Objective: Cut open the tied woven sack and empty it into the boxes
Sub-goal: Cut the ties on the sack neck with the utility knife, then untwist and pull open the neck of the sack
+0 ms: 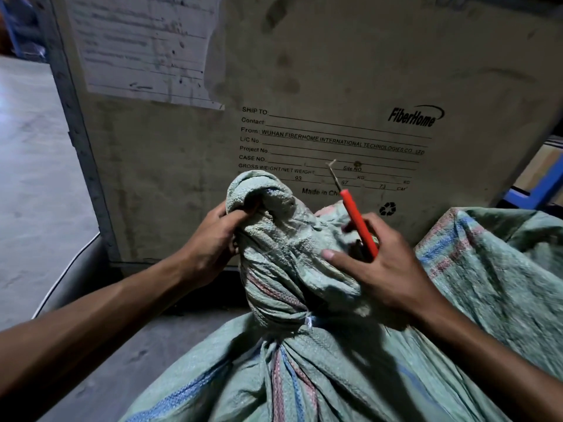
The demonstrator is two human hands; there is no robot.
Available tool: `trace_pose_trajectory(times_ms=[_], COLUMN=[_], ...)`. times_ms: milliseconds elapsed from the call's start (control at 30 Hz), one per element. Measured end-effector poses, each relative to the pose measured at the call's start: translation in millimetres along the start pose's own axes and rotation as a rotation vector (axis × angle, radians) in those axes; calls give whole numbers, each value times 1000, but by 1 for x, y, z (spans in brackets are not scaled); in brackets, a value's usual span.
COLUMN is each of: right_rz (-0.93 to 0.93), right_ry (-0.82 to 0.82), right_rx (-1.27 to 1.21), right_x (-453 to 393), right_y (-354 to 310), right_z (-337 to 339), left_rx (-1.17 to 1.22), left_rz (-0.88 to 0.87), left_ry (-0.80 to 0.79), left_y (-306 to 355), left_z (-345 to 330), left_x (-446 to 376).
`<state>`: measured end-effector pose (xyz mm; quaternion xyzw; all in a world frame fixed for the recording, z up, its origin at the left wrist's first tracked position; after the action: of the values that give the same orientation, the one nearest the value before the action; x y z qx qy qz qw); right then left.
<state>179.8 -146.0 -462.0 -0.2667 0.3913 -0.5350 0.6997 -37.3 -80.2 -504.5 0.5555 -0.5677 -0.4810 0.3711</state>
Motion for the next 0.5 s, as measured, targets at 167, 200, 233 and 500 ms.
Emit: trace_pose_trajectory(times_ms=[167,200,233,500], right_rz=[-61,-37,-24,-110], right_ry=[82,118,136,204], right_rx=[-53,-41,-36,83], right_x=[-17,-21,-25,-43], right_y=[27,31,34,64], right_z=[-24,-27,-28,42], left_rx=[-180,-312,-443,-691], left_rz=[-62,-109,-164,29], left_ry=[-27,21,64,-180], left_y=[-4,-8,-13,-19], left_z=[-28,-31,-33,-20], left_x=[14,18,20,10])
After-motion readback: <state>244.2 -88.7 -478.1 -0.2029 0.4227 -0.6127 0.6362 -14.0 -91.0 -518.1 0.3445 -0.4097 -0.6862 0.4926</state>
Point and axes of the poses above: each hand's wrist, its own x-axis away from the middle knuckle, its own z-axis out of the back of the hand, y = z × x, the point moved 2 cm from there along -x, towards the middle knuckle, and after that the axes turned 5 degrees about -x, right-handed, at the moved point
